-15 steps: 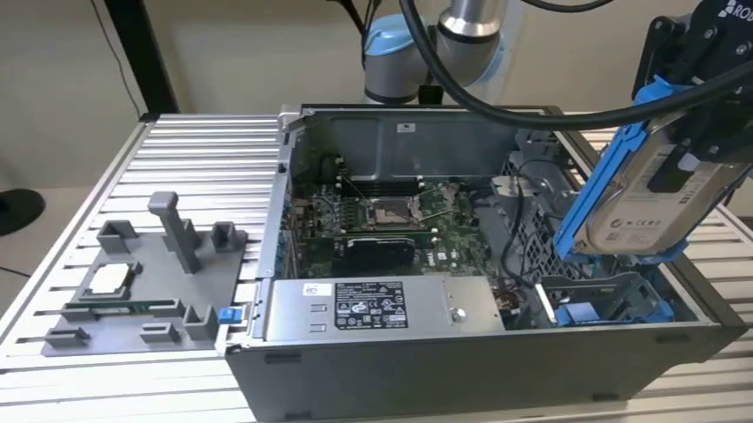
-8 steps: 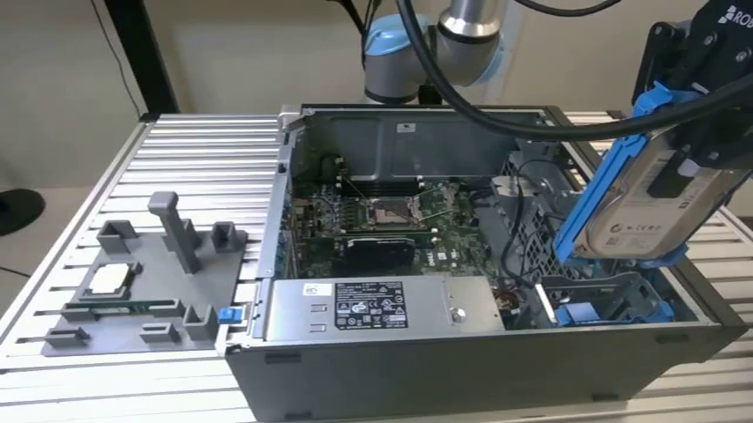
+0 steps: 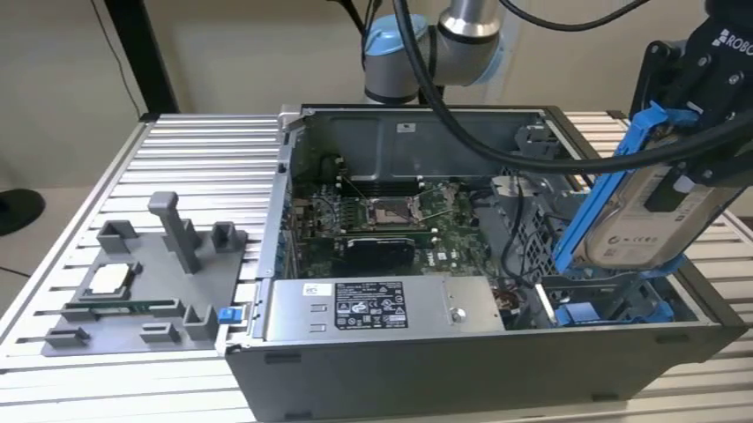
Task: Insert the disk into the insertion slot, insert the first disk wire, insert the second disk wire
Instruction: 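Insert the disk into the insertion slot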
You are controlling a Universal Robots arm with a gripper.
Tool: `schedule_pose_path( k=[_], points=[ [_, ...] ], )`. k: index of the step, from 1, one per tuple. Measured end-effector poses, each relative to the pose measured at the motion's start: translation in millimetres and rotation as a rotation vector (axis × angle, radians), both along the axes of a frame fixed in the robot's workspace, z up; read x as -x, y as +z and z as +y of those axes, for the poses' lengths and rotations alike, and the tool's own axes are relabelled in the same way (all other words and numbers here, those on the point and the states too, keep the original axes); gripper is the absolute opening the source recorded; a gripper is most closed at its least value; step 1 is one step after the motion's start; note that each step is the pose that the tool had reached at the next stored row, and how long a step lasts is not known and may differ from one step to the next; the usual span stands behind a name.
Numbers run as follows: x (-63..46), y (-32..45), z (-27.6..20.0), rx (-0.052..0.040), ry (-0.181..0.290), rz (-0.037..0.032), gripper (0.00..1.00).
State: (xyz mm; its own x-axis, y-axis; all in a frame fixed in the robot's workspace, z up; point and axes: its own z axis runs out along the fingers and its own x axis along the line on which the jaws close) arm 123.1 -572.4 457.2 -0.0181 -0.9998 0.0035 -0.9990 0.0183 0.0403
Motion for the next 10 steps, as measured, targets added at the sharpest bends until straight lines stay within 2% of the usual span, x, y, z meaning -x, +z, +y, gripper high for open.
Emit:
schedule_pose_path(
  k=[3,10],
  points=[
    [-3.7,-4.7,0.0,0.0,0.0,0.0007,0.0],
    [-4.2,-17.6,0.0,-0.0001,0.0,0.0022,0.0]
  ],
)
